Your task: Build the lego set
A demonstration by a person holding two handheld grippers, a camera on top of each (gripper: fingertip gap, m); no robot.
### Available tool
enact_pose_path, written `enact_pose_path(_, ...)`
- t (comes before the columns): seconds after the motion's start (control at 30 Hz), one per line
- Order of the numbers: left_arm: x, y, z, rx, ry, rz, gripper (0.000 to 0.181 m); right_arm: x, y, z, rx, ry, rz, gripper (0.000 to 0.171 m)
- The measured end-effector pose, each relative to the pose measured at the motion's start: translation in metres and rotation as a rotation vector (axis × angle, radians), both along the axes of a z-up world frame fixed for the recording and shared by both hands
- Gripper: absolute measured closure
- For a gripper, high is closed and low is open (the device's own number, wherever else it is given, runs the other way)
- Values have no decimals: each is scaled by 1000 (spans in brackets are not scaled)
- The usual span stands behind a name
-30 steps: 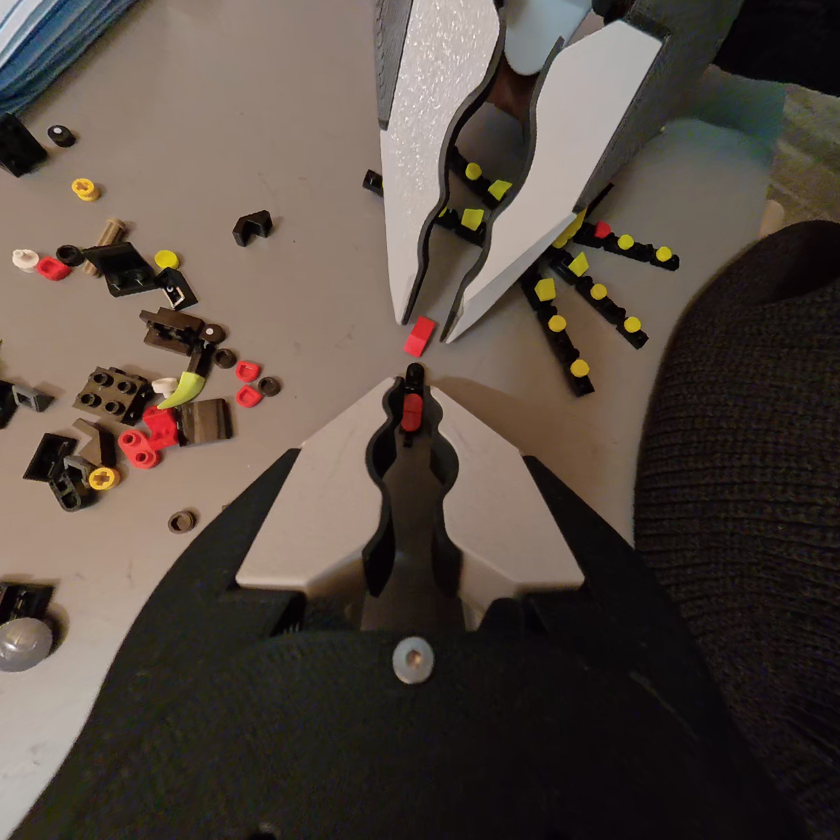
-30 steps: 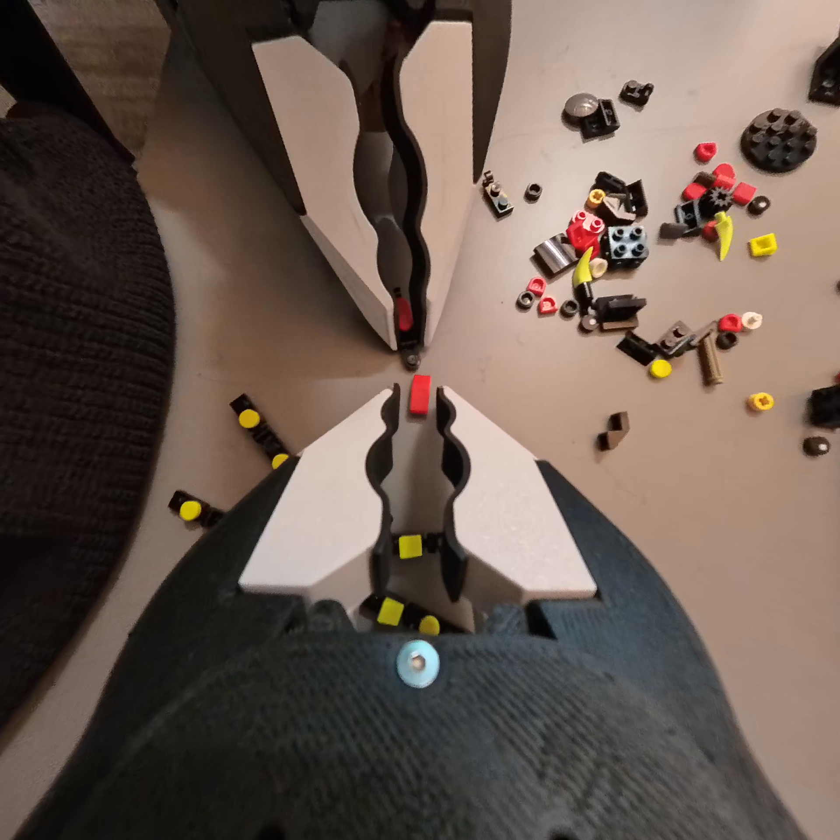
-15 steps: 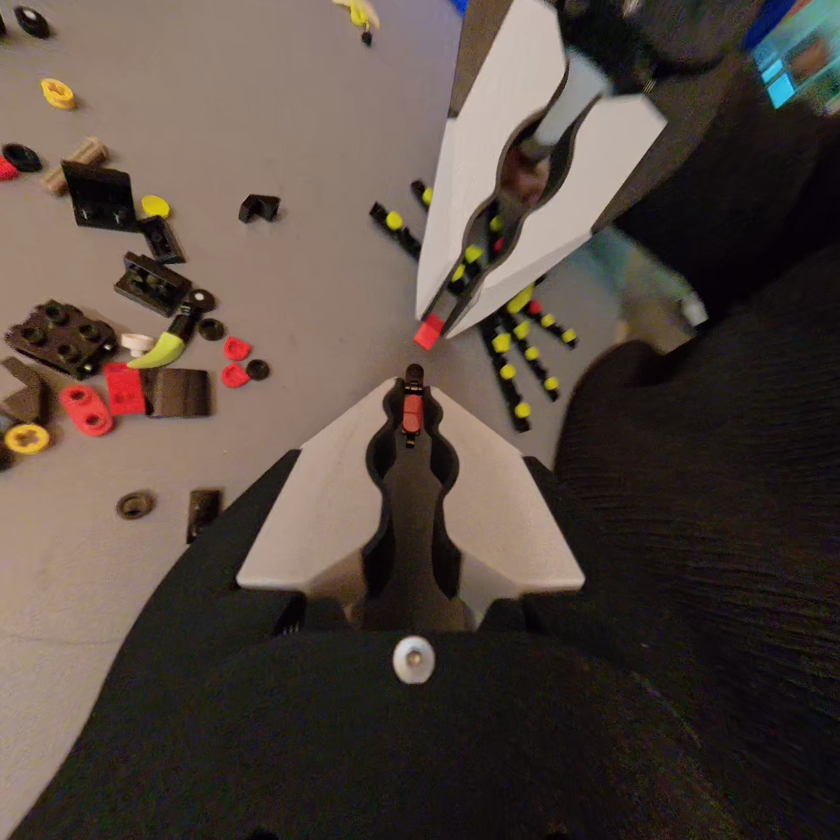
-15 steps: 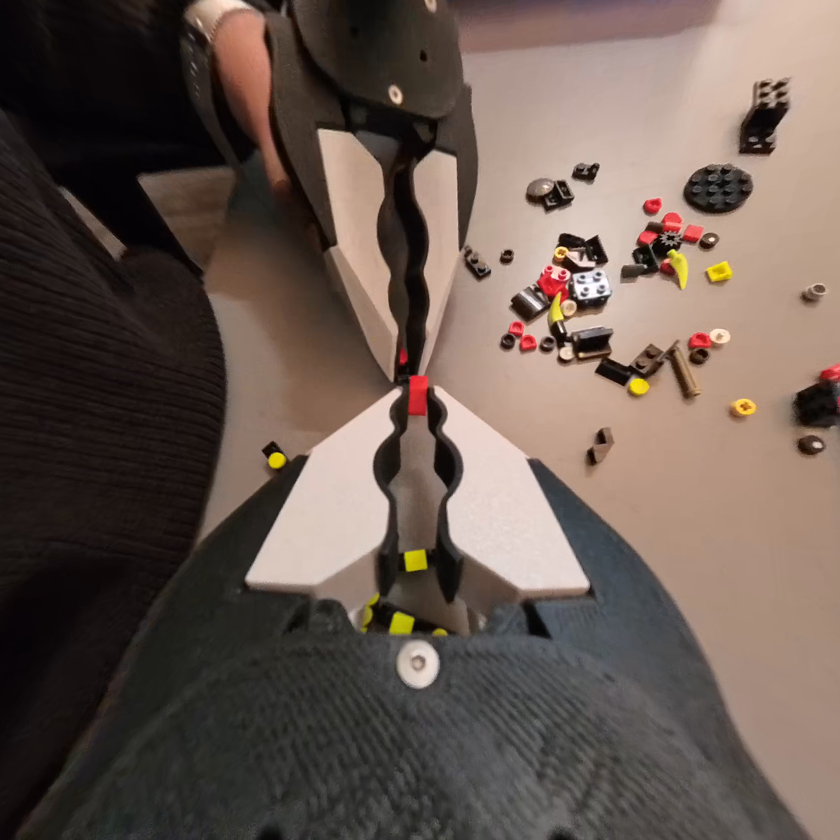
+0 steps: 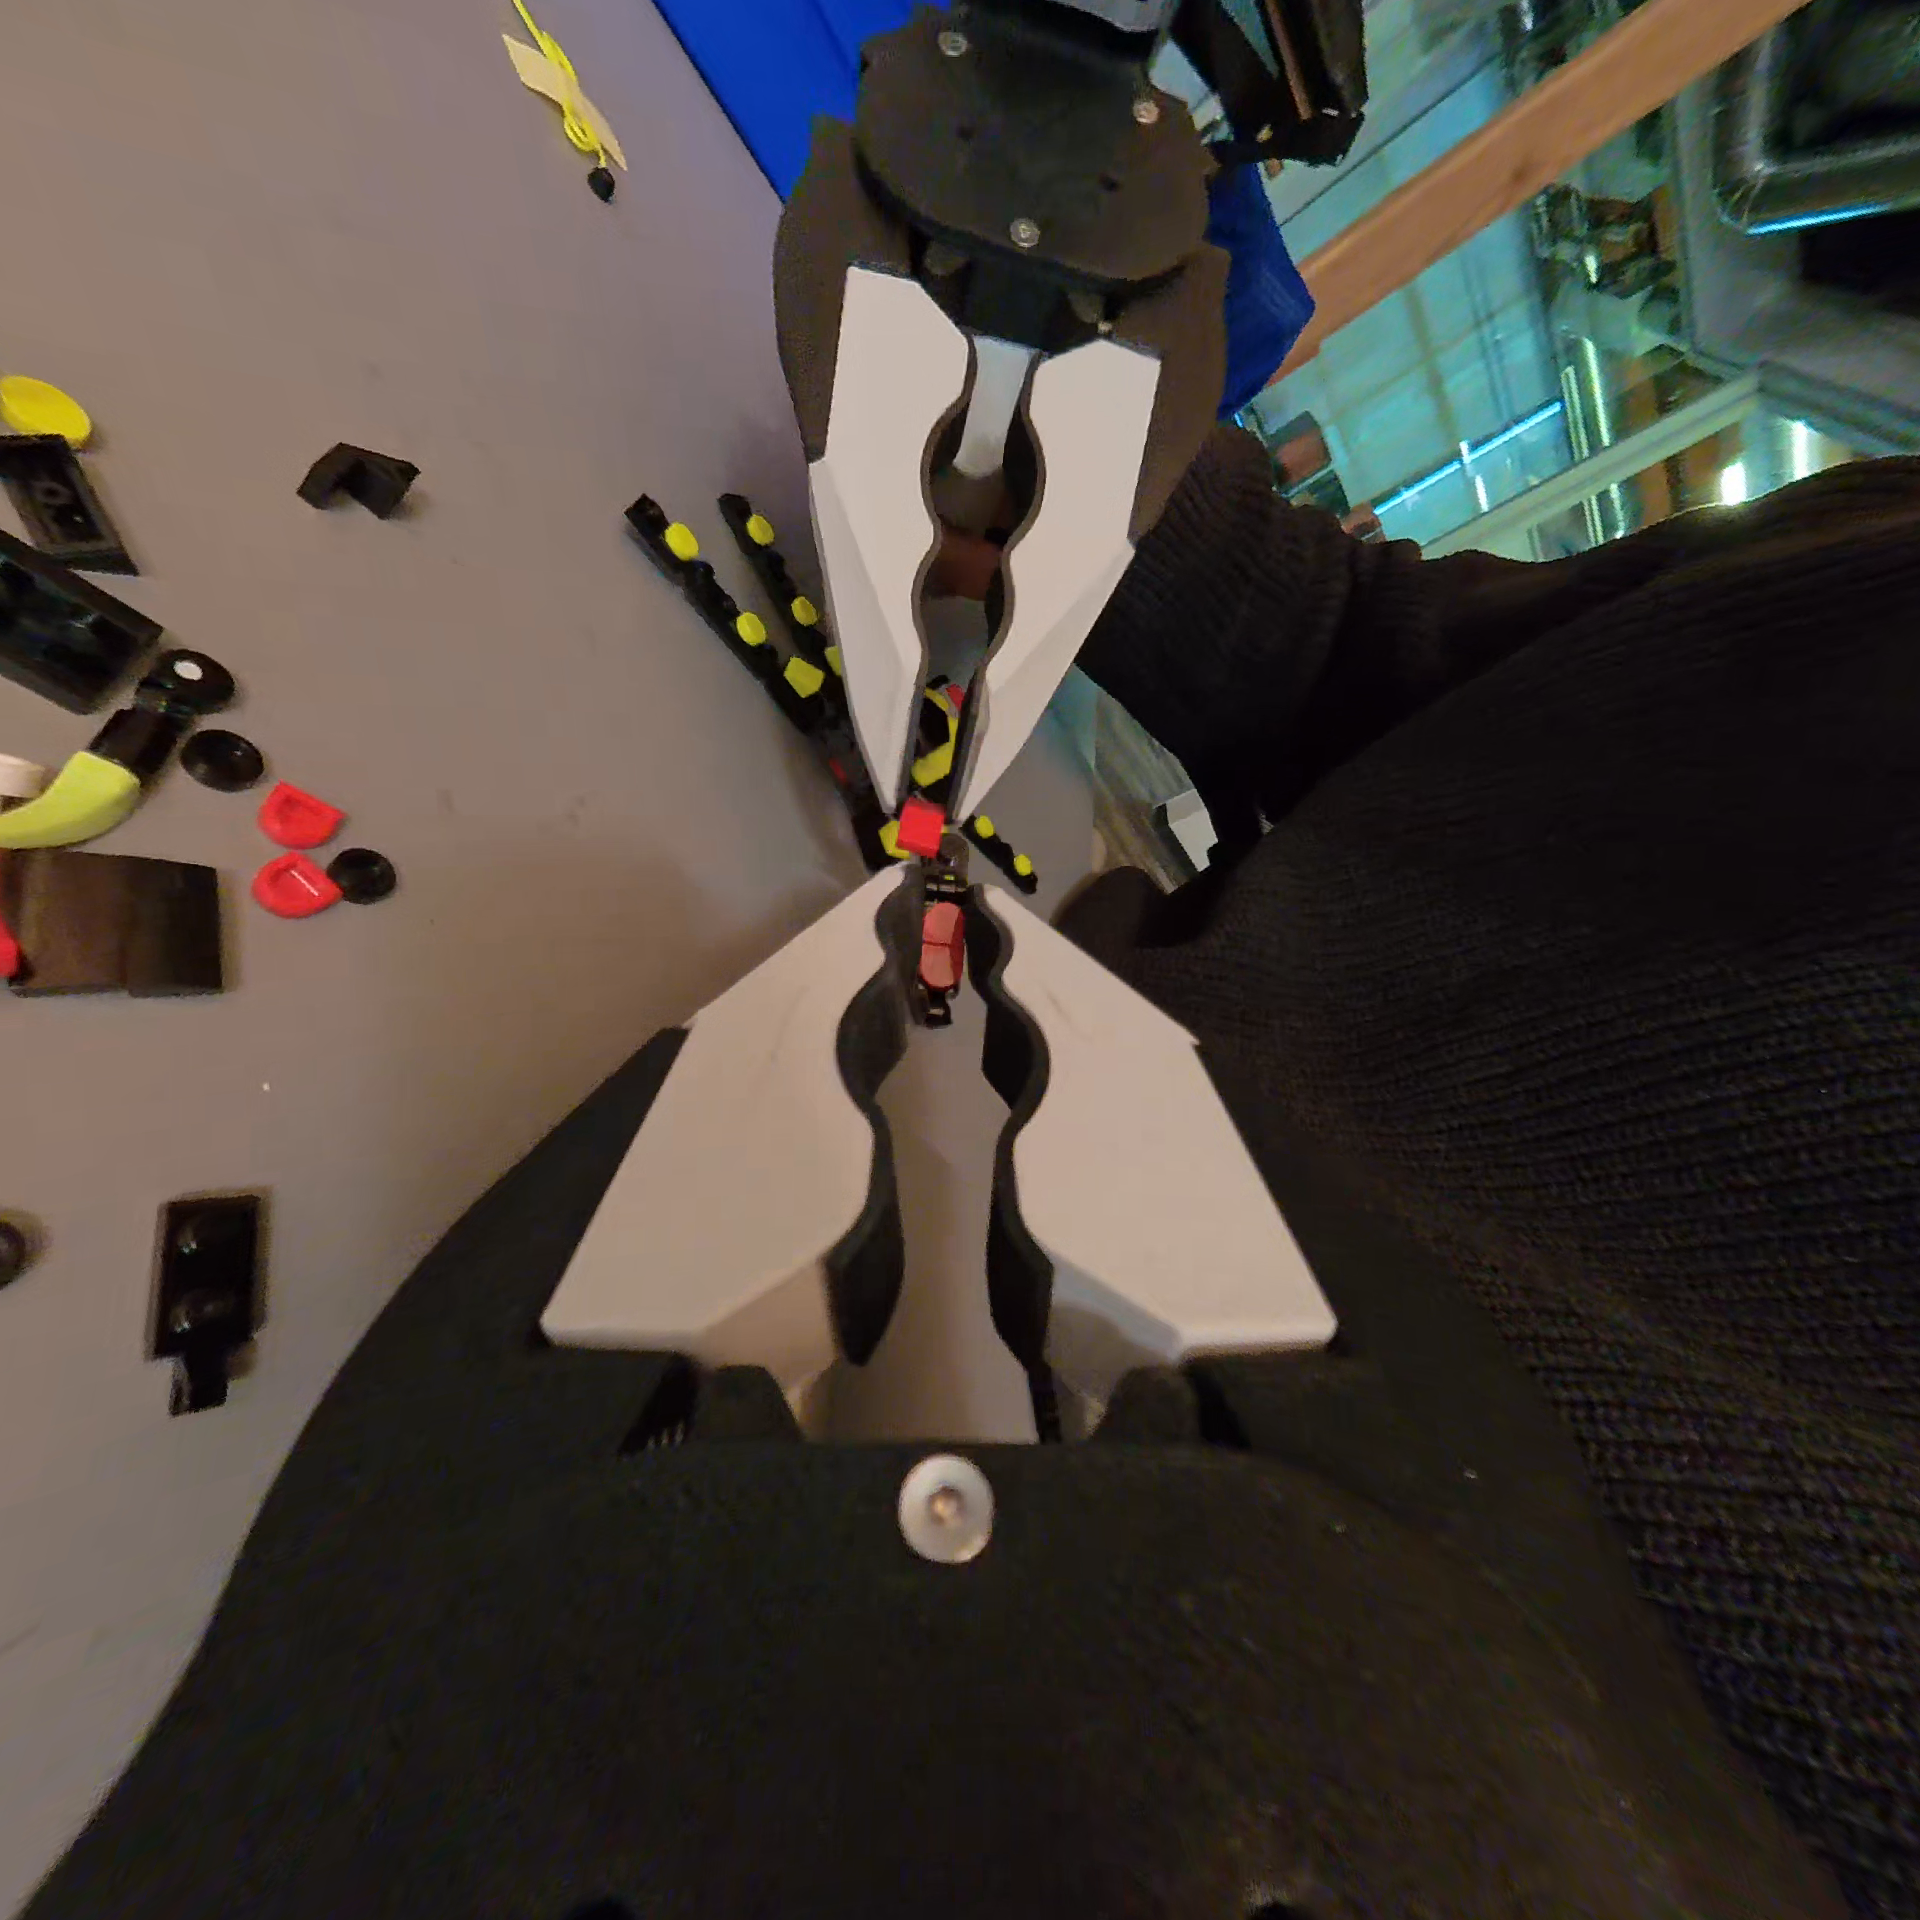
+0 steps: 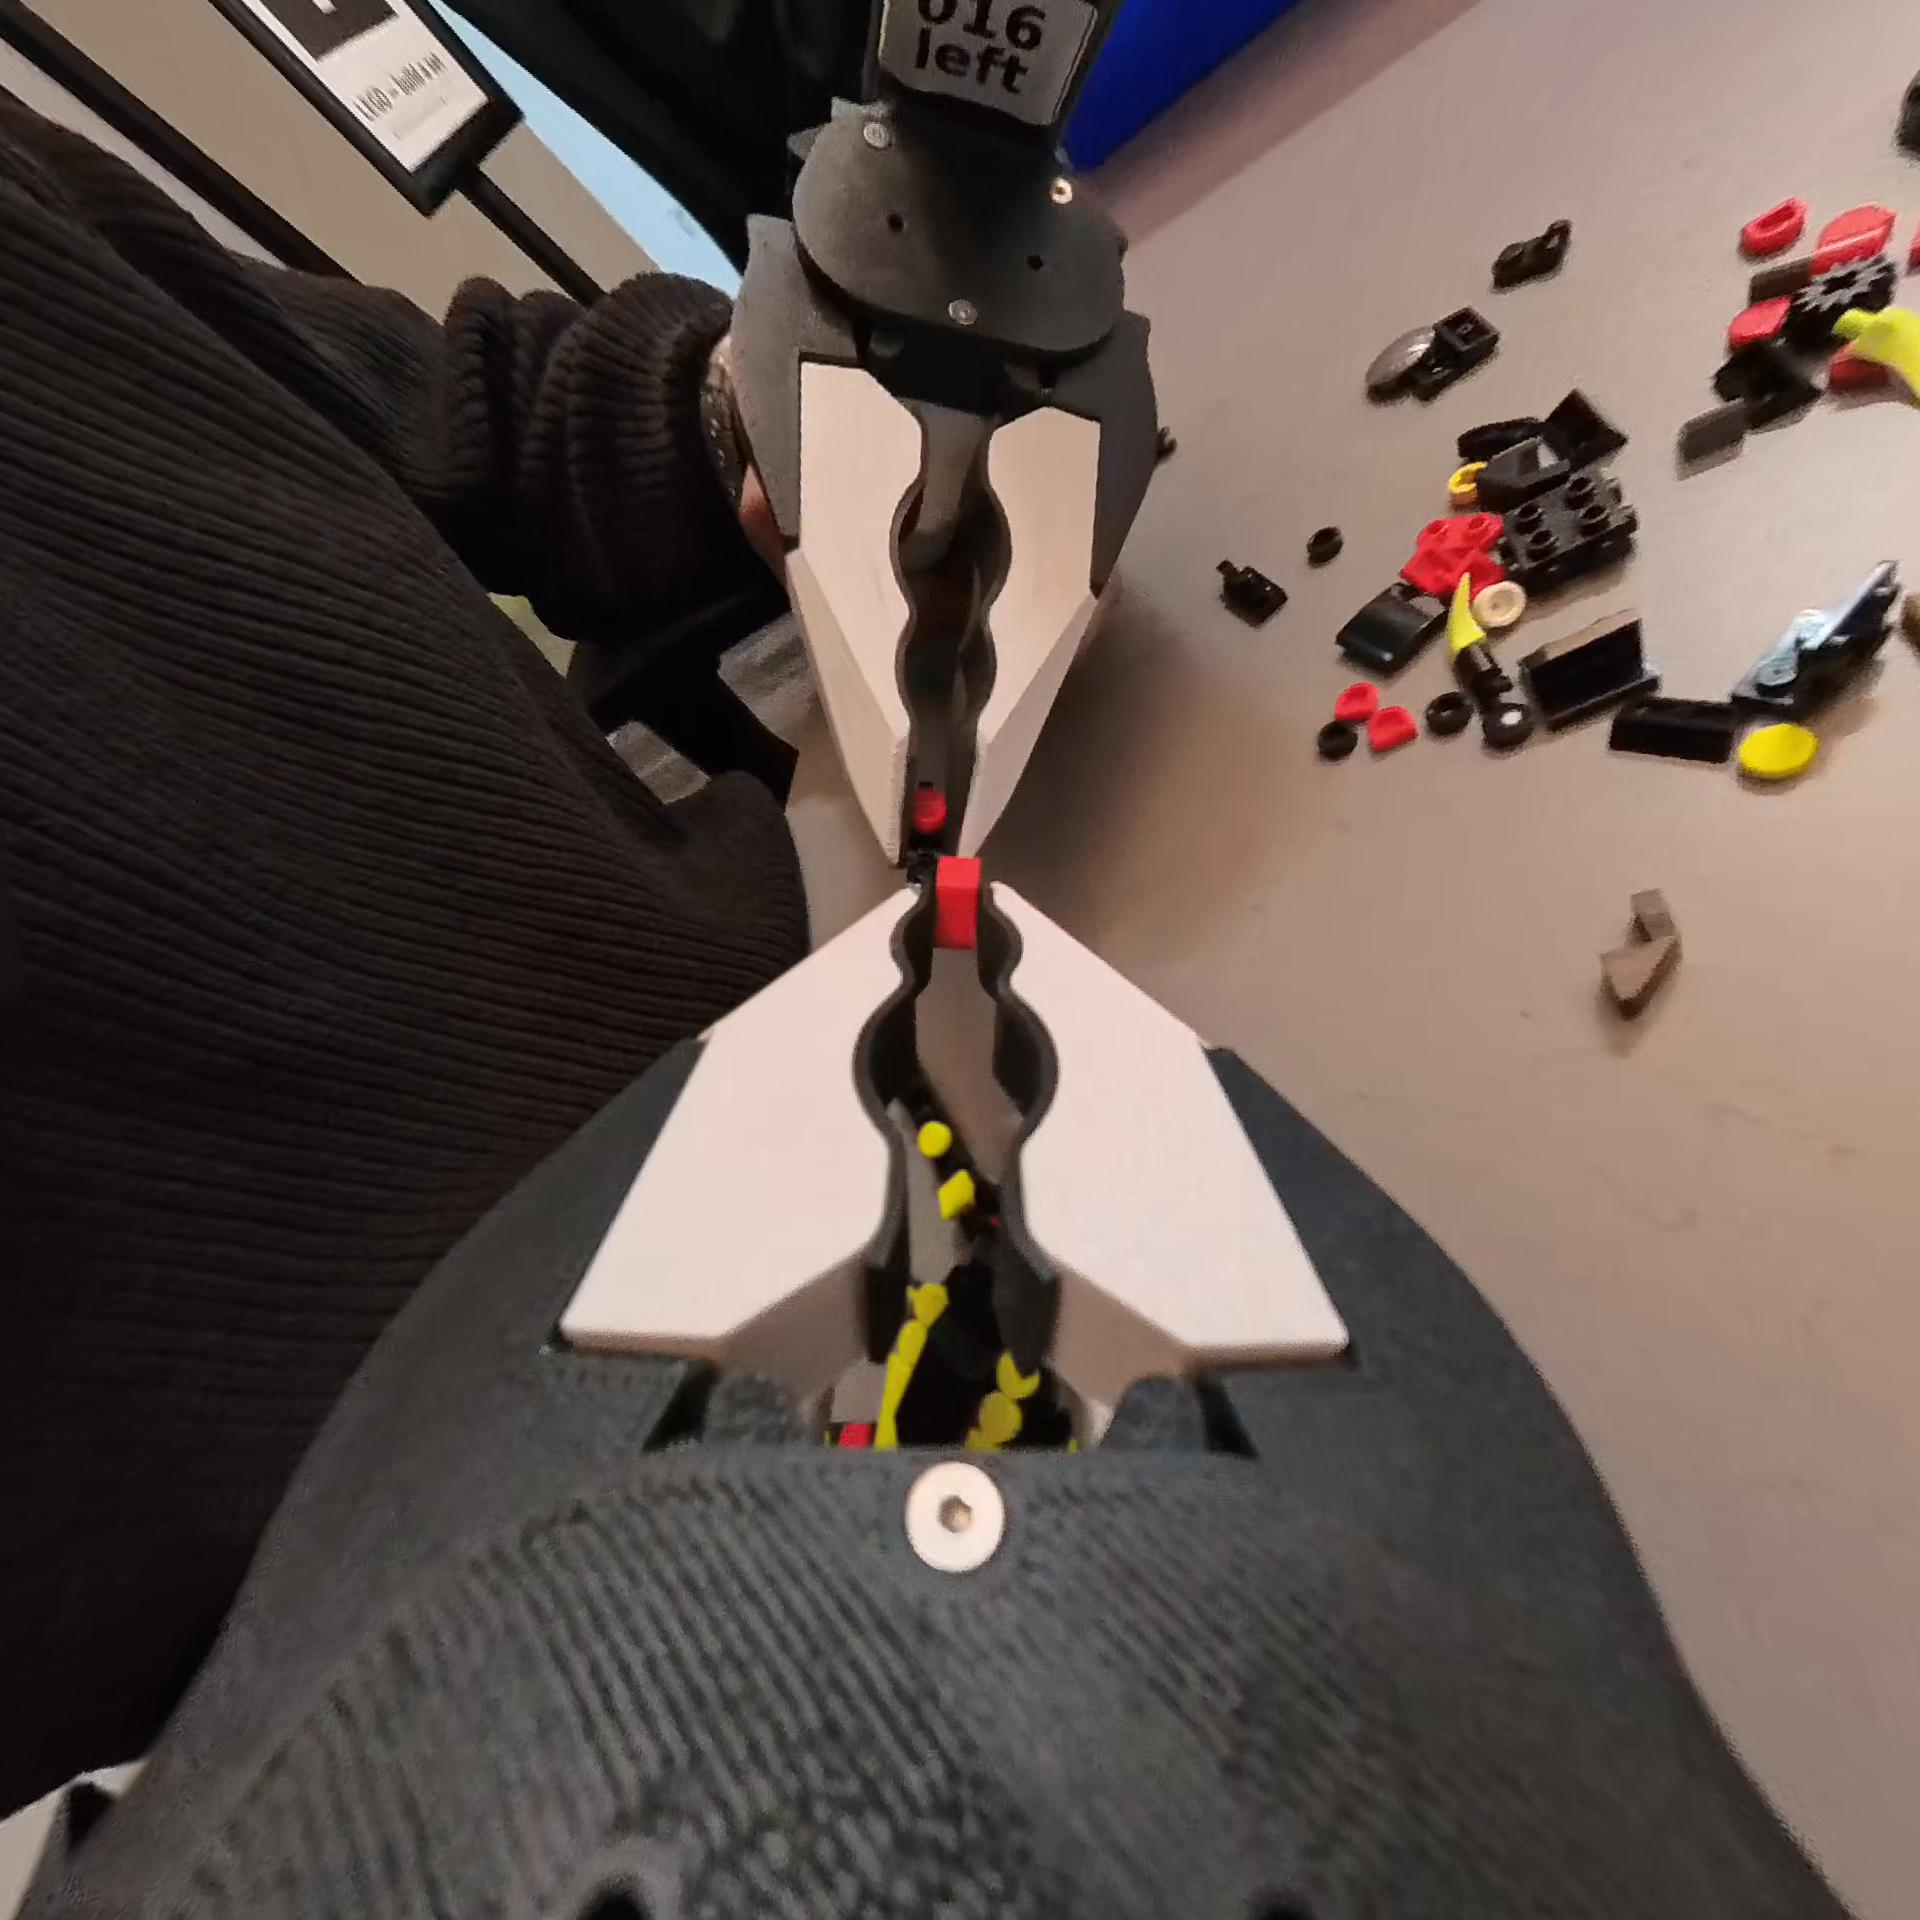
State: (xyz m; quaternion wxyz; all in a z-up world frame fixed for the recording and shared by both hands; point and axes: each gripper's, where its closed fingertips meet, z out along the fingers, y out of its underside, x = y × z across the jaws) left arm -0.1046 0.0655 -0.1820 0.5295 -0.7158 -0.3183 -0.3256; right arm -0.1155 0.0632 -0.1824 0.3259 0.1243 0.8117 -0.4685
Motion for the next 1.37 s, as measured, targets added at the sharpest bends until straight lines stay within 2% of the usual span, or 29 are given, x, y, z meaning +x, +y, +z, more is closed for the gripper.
enact_pose_path(0.27, 5, 1, -3, -24, 35, -32, 176, 4, 1, 6, -27, -109, 20, 165)
enact_pose_path(1.0, 7, 4, -2, -92, 292, -51, 176, 12, 3, 3, 20, 85, 82, 162)
enact_pose_path(1.2, 4, 1, -8, -141, 328, -44, 176, 3, 7, 5, 29, 126, 46, 161)
enact_pose_path(1.37, -5, -6, -20, -241, 384, -18, 176, -23, 11, 23, -26, 207, -87, 161)
